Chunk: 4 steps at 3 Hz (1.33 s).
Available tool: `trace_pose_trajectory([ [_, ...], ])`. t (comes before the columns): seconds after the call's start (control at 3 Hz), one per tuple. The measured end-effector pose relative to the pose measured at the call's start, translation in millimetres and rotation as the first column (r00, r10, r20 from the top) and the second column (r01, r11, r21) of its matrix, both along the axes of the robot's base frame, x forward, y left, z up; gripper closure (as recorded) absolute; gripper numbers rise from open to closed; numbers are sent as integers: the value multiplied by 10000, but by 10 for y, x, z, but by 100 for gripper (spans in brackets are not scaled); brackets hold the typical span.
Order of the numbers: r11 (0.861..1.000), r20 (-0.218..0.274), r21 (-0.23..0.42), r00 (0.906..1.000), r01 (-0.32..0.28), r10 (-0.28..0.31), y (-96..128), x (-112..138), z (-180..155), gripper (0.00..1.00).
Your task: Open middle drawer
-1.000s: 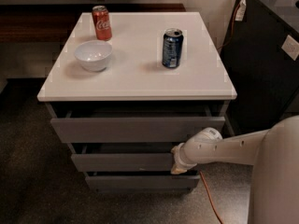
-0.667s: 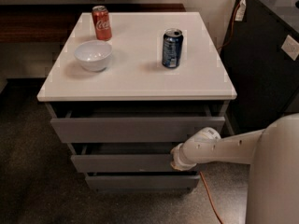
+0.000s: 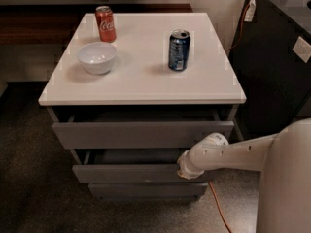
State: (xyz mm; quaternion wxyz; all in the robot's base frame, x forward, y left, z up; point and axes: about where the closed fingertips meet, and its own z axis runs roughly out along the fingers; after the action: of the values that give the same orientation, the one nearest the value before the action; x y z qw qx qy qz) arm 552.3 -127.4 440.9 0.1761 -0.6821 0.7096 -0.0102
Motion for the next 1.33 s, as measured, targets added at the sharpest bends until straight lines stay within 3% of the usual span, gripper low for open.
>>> trace_pose_trajectory([
  [0.33, 9993, -181, 198, 9993, -314, 317, 106, -149, 58, 100],
  [1.33, 9993, -183, 200, 9993, -316, 320, 102, -149, 59, 100],
])
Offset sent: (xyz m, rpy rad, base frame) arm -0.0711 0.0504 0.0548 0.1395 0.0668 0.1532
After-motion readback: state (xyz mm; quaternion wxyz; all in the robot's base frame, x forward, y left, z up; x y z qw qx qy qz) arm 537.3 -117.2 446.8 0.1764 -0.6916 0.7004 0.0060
